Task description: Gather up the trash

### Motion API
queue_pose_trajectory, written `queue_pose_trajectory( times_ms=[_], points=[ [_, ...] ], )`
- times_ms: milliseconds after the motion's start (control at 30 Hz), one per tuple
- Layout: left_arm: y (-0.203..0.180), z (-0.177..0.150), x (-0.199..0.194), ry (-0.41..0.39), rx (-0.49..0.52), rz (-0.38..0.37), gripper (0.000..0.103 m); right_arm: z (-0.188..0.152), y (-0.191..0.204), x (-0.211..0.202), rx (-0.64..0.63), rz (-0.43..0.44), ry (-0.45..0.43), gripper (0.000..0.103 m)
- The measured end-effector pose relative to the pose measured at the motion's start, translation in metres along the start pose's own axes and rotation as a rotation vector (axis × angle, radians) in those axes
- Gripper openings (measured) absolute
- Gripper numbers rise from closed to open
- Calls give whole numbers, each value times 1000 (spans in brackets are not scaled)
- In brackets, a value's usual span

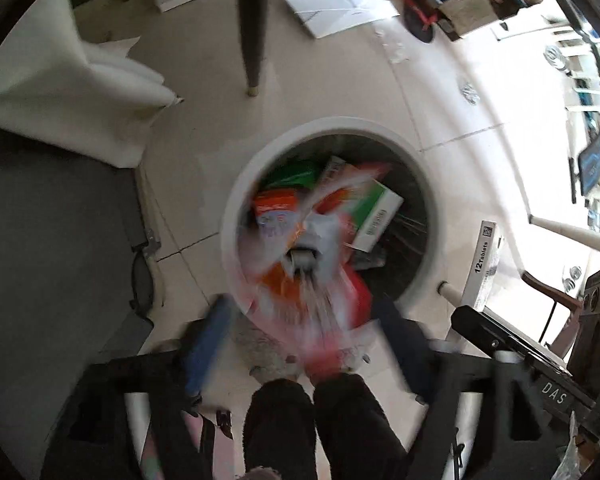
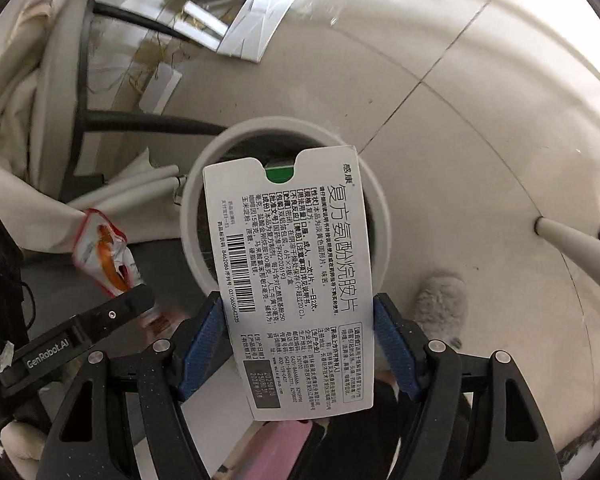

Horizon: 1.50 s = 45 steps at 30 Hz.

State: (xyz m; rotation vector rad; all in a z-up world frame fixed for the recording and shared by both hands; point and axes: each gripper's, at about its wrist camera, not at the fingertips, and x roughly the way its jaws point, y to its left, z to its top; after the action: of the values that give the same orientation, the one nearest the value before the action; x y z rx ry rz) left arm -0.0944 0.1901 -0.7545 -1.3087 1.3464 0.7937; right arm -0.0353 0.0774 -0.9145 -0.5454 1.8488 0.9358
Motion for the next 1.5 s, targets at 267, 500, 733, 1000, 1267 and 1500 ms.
queue_pose_trajectory(
  times_ms=[267,500,733,1000,1267,1500],
  points=[
    [14,-20,-42,-111,-16,123,99,-2,19,-15,-108,-144,-55,103],
    [-3,-61,-128,-208,9,179,99,-17,52,-91,-185,-287,-121,103],
    [-29,-112,-226,-234,28,166,99,-62,87,-201,-221,-284,-148,103],
    [-56,-172,-340,-263,49,133,99,-120,124,-333,-276,-248,-151,103],
    [-82,-228,-436,-316,80,39,99,-176,147,-445,-329,-189,-152,103],
    [-92,-267,-490,-352,68,-58,99,-213,157,-521,-359,-92,-178,103]
  ],
)
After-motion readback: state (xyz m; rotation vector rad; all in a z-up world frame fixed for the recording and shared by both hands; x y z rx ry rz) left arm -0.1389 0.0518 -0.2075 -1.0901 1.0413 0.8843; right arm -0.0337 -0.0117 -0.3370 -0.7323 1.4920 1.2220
